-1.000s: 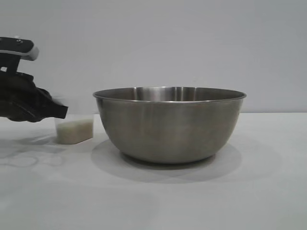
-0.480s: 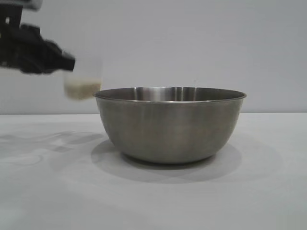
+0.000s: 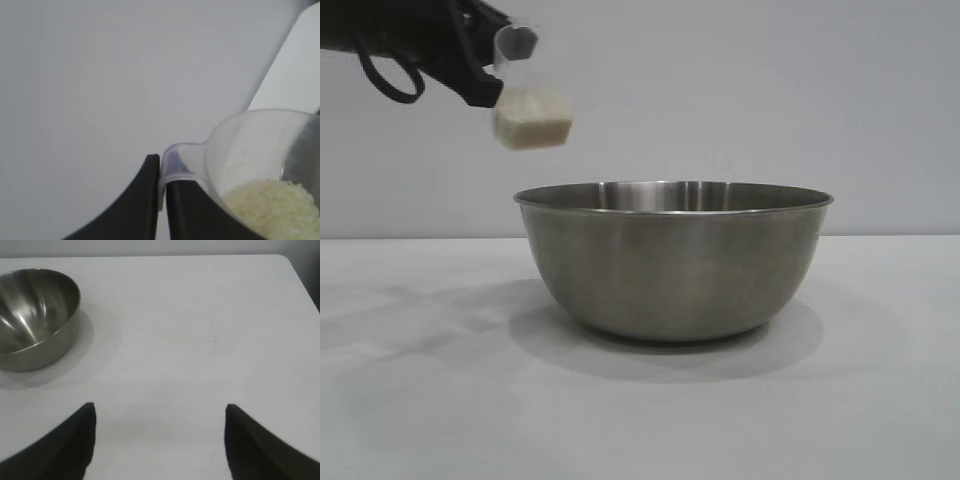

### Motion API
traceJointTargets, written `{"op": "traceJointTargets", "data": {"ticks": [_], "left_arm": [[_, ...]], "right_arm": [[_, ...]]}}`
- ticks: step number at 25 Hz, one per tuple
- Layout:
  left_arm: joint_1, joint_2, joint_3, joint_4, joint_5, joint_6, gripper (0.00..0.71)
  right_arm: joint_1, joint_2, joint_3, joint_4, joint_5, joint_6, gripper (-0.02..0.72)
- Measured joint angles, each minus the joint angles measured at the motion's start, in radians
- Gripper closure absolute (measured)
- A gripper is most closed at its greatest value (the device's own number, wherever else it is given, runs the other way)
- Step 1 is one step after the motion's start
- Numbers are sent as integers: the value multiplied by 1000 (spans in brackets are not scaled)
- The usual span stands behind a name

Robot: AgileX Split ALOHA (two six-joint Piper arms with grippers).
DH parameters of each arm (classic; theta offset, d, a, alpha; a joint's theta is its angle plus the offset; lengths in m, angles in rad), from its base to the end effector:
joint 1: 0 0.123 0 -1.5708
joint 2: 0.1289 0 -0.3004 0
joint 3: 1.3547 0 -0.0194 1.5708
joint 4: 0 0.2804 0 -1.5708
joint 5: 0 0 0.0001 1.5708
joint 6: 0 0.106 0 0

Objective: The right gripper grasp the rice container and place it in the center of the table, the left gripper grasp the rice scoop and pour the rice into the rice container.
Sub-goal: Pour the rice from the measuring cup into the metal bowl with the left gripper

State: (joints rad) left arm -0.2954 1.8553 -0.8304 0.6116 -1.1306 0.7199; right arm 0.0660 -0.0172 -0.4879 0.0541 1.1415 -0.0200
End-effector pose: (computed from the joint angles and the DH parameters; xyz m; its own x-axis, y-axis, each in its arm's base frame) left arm 0.3592 -0.1668 0.1935 0.6854 0.5480 -0.4796 0.3050 0.3820 0.8724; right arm 0.0132 0.0061 0.2738 -0.5207 -0.0319 -0.8532 -0.1064 0.9939 0.0278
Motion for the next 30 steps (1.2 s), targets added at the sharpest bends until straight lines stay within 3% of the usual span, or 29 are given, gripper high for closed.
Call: {"op": "traceJointTargets", "data": {"ticks": [10, 30], "left_arm": [[-83, 0, -12, 104, 0, 416, 710], [-85, 0, -14, 183, -2, 986, 710]], "right_arm": [[0, 0, 0, 0, 0, 0, 247], [0, 0, 0, 0, 0, 0, 247]]}}
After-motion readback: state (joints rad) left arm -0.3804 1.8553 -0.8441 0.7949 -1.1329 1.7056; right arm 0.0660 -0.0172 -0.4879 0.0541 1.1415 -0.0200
